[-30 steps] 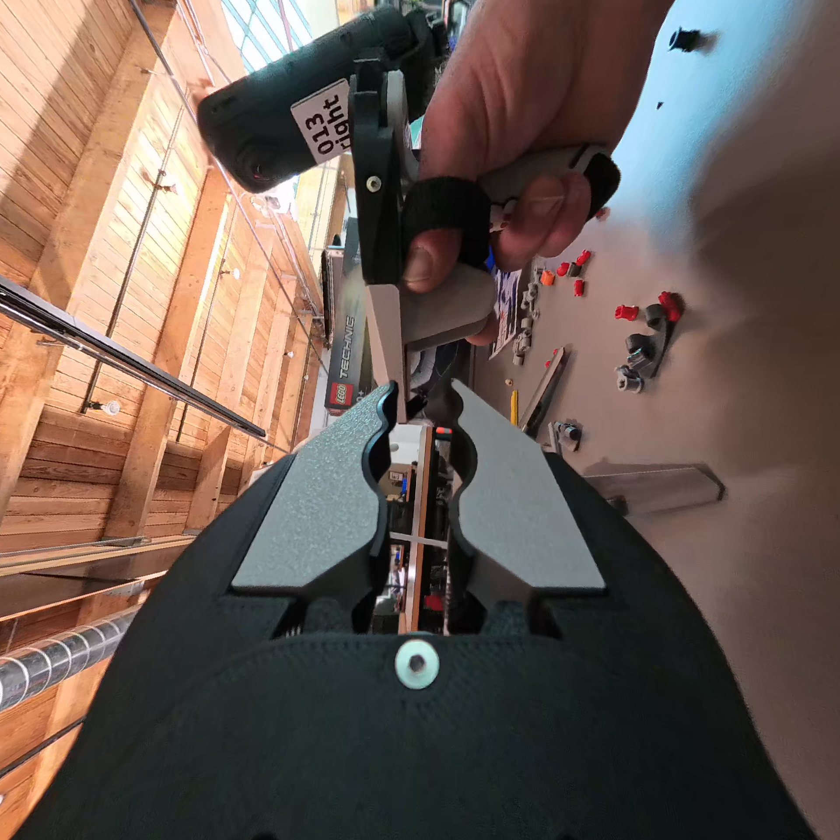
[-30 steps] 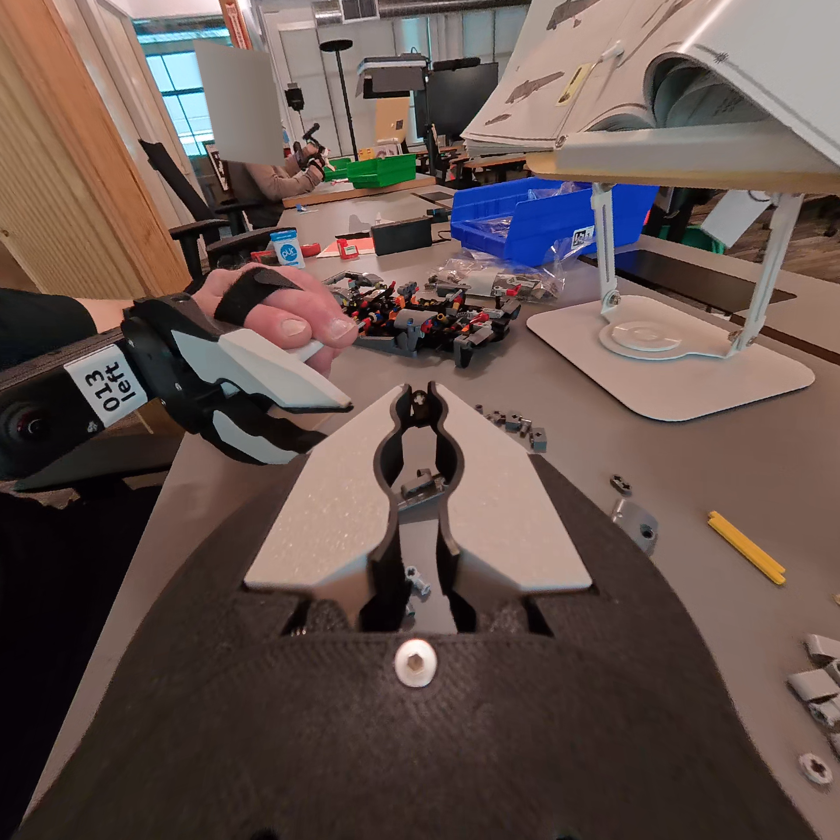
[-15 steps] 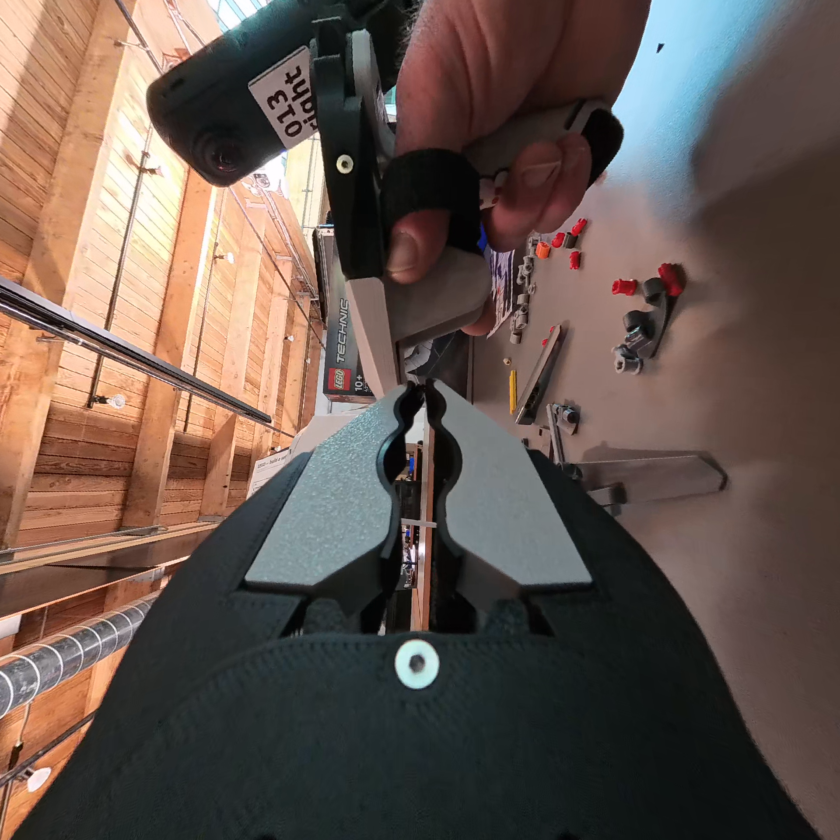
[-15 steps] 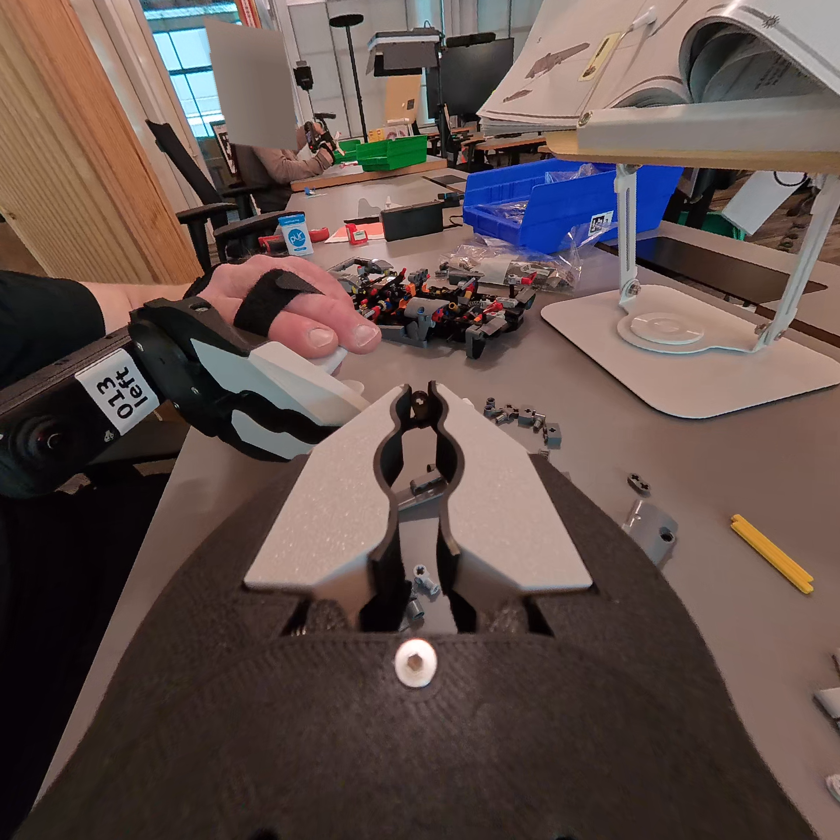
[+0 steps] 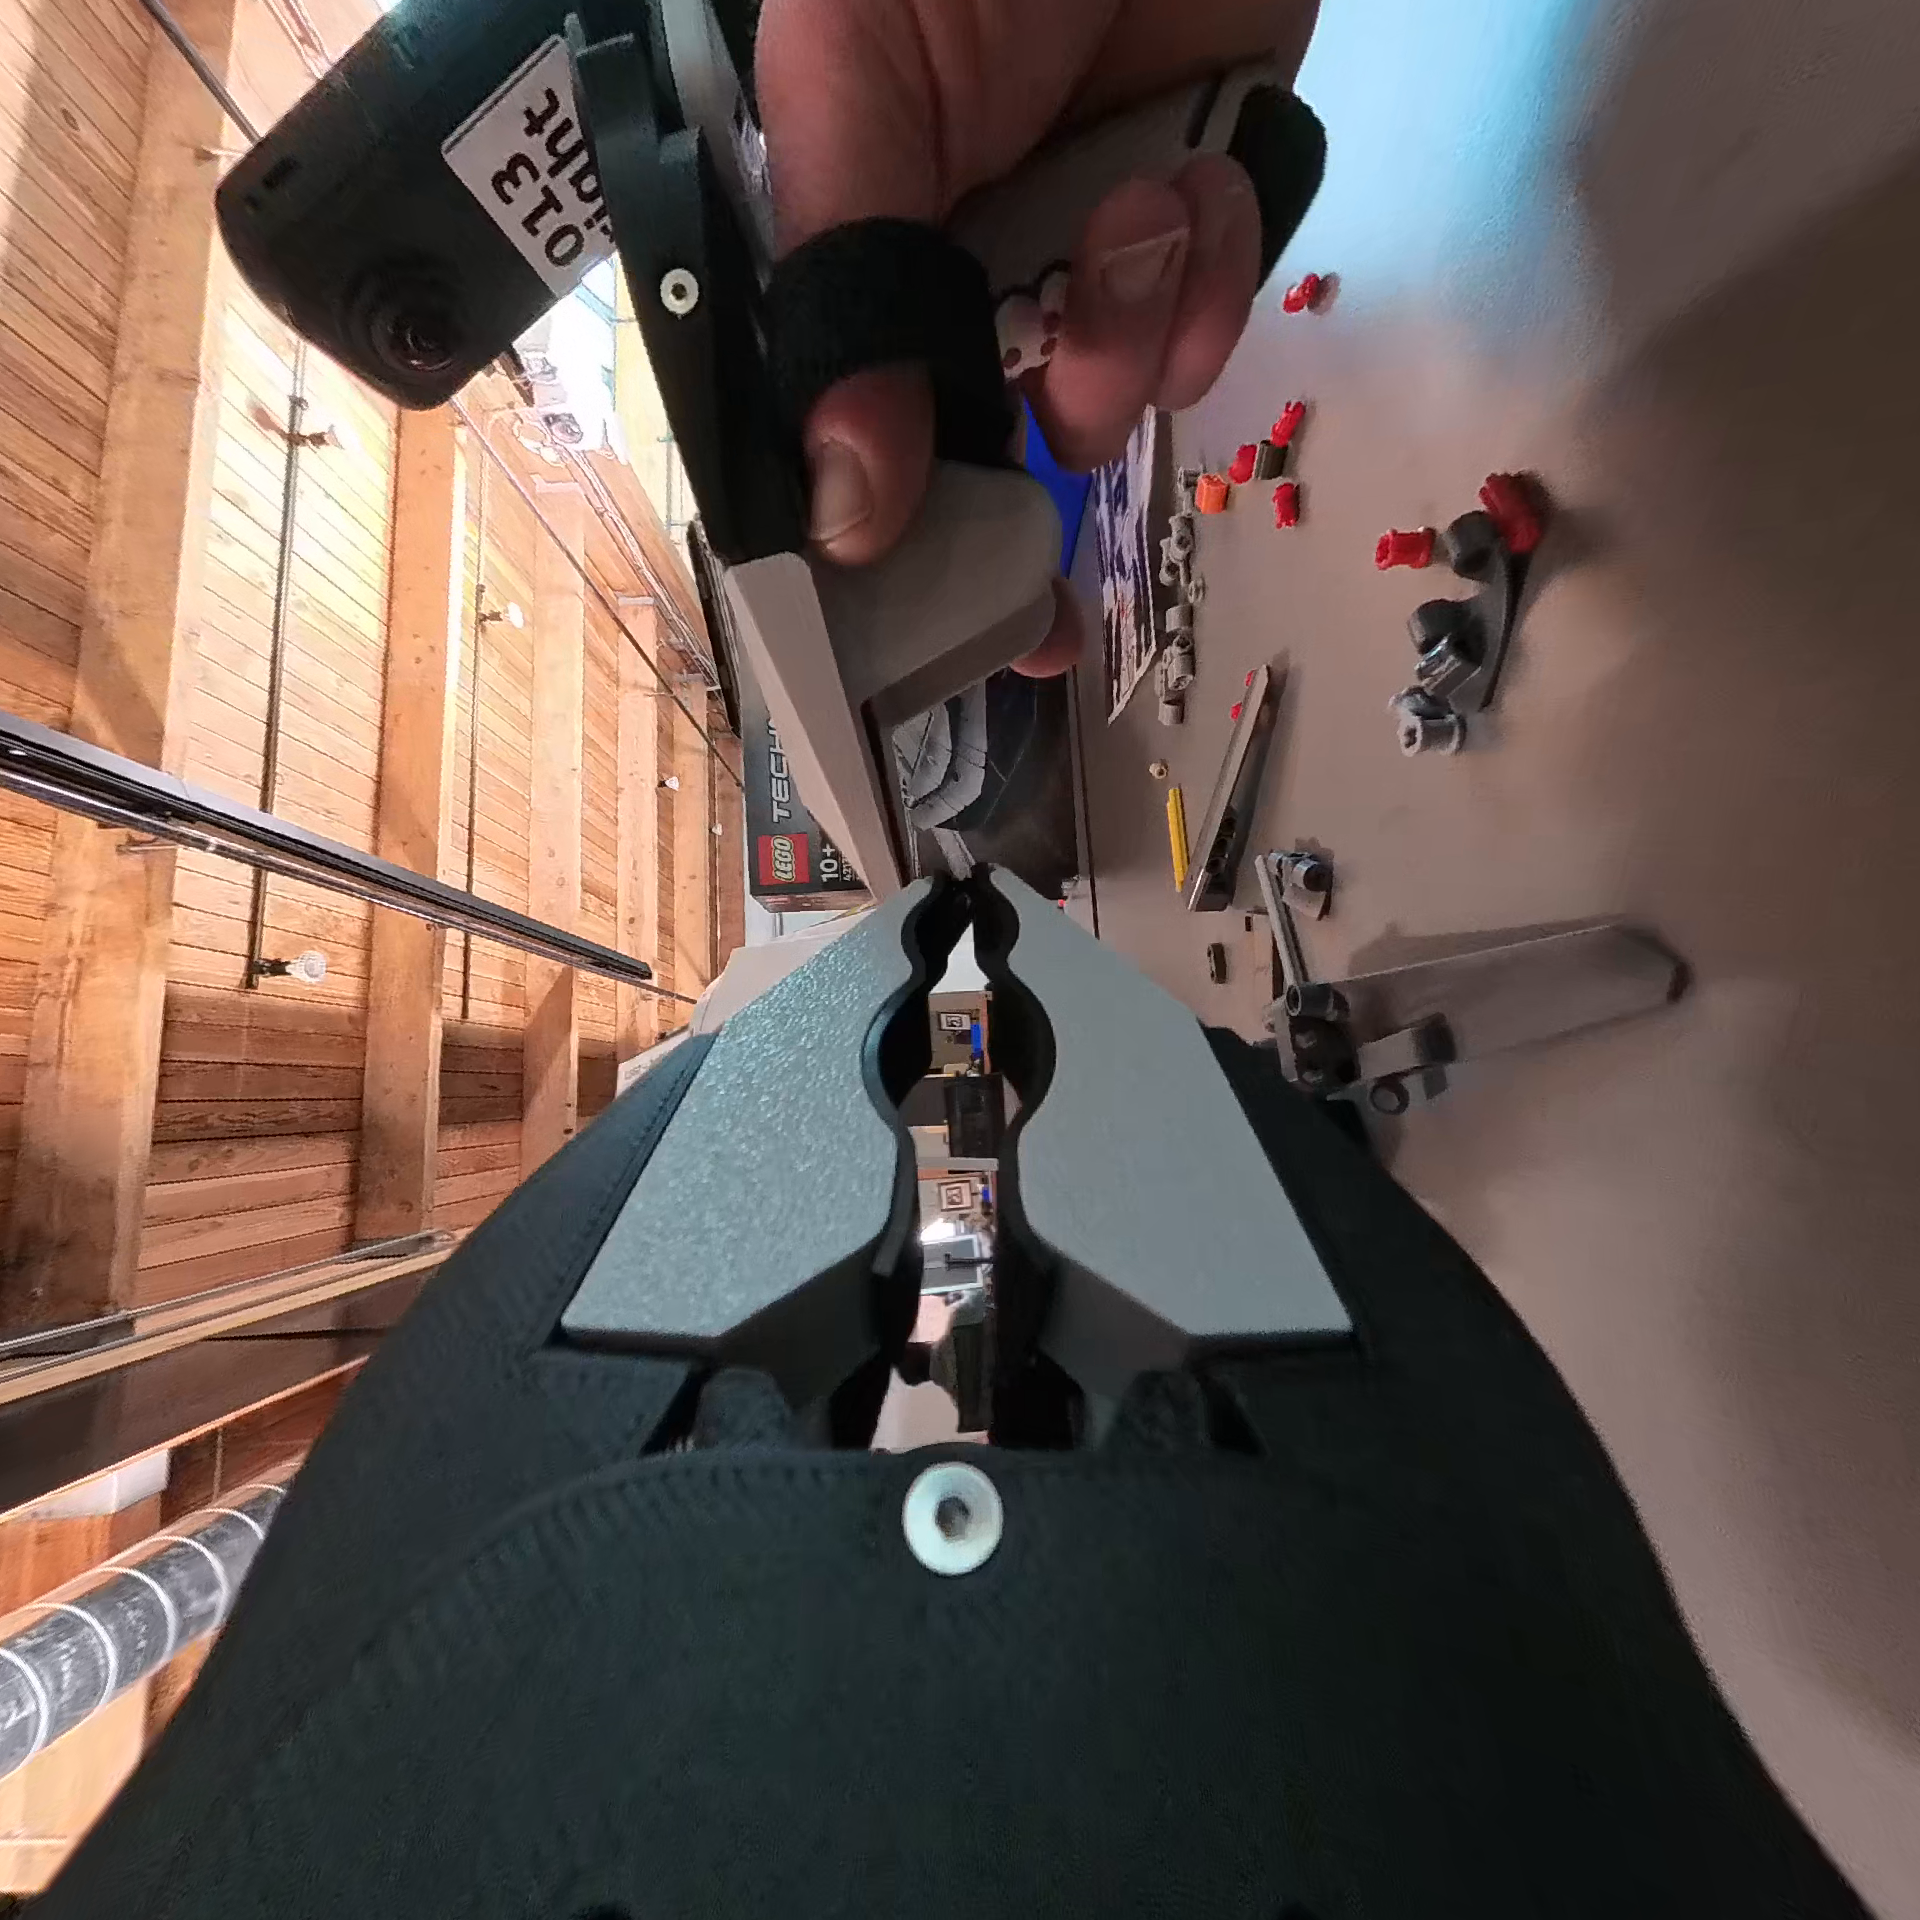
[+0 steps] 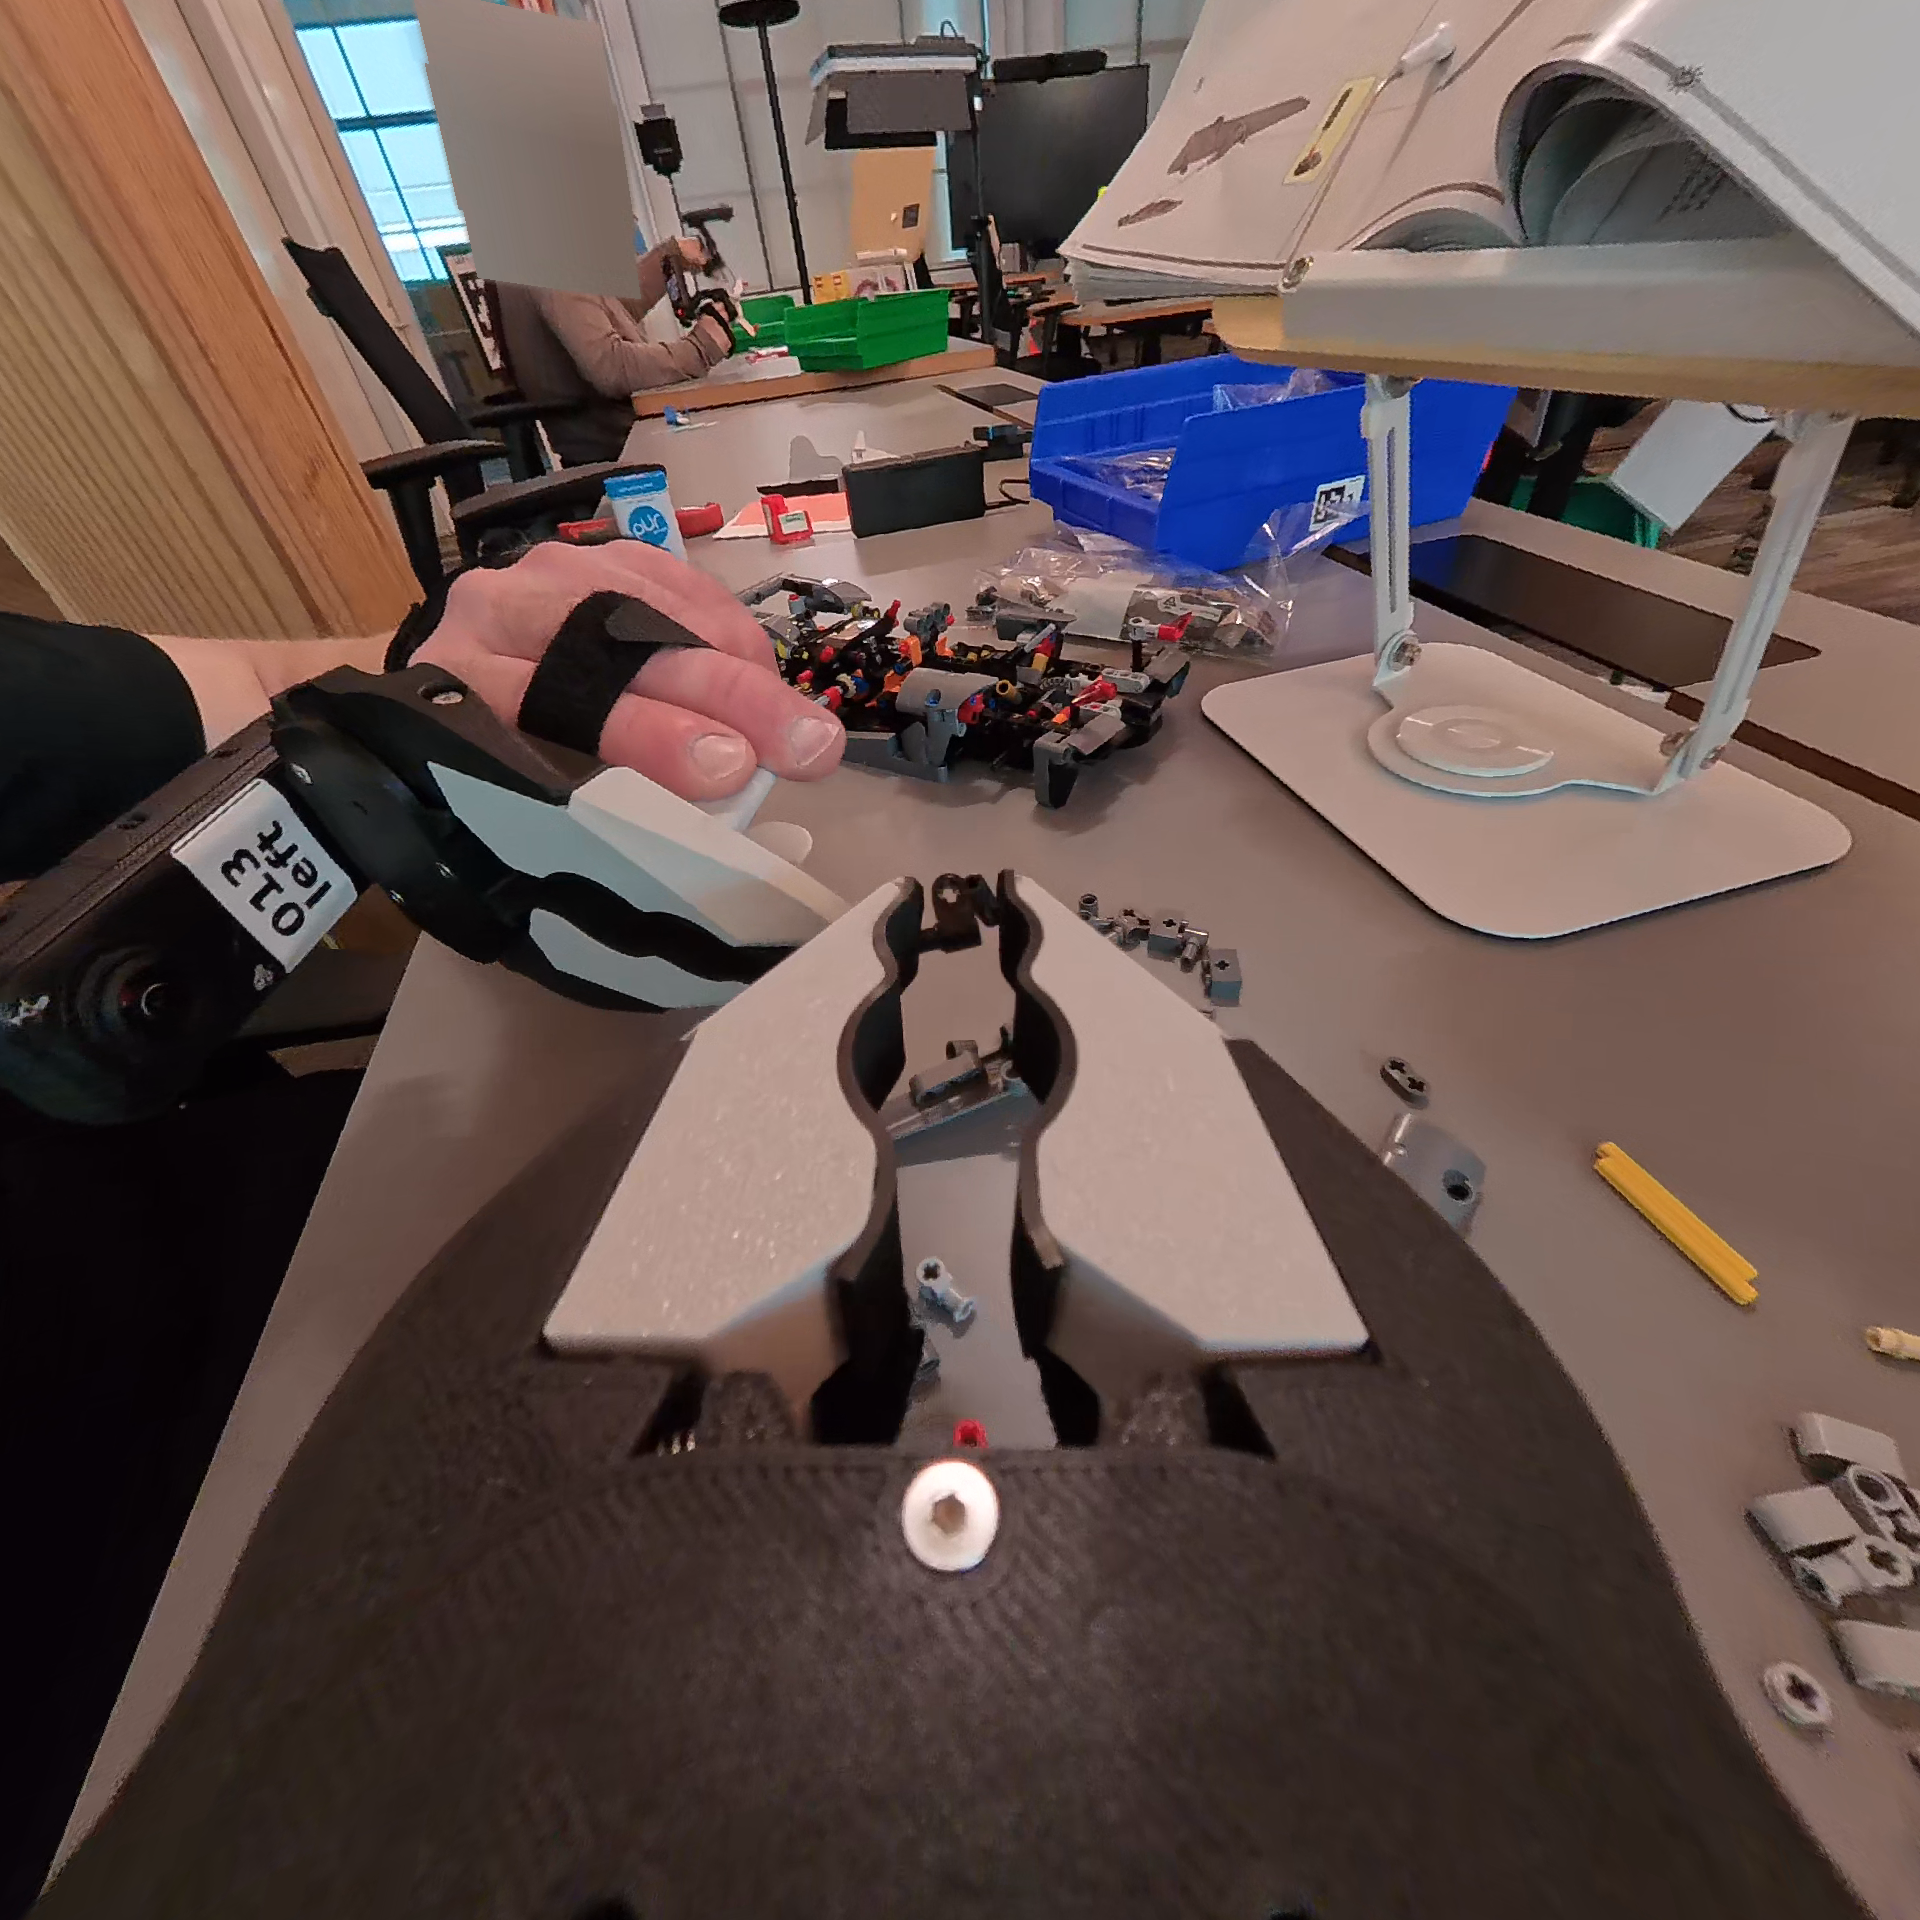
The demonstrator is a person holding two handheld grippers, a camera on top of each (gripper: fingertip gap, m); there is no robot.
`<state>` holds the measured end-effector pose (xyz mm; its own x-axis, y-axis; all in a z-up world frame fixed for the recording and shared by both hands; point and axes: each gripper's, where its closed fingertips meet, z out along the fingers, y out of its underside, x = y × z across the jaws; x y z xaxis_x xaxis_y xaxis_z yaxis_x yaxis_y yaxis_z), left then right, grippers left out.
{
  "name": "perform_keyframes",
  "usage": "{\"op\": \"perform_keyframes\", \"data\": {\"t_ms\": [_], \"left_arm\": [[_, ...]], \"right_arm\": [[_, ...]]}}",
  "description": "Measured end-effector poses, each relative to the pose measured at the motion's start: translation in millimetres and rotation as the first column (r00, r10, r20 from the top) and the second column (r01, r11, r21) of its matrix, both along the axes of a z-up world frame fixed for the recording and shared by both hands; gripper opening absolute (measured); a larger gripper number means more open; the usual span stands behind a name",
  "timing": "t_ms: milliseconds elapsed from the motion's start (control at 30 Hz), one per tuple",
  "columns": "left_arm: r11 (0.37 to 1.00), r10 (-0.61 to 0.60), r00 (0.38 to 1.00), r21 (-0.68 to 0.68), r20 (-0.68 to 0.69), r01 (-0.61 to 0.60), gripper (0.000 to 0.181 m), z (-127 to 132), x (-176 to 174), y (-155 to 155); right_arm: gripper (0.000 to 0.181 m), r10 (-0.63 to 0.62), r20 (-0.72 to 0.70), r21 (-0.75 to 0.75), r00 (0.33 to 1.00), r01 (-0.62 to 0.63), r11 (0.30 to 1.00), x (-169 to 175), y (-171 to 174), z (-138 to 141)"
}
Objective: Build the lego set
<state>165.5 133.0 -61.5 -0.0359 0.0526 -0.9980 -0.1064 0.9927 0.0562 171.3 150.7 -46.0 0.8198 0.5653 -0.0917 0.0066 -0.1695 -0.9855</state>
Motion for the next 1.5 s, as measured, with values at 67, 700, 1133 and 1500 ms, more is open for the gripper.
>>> {"op": "perform_keyframes", "data": {"t_ms": [67,700,1133,1500], "left_arm": [[0.999,0.005,1.0,0.033,-0.006,-0.005,0.0,-1,0,0],[0.991,0.001,0.998,0.132,-0.068,0.008,0.001,-14,-2,-3],[0.979,0.001,0.998,-0.204,-0.056,-0.012,0.002,1,-3,9],[0.483,-0.234,0.949,-0.873,-0.21,-0.074,0.015,7,-5,6]], "right_arm": [[0.014,0.004,0.015,0.009,1.0,-0.004,1.0,-1,-1,1],[0.004,-0.005,0.208,-0.042,0.978,0.014,0.999,-6,2,-24],[0.004,-0.109,0.205,0.089,0.973,0.093,0.992,6,6,-5],[0.004,-0.147,0.219,0.189,0.965,0.106,0.976,5,4,9]]}}
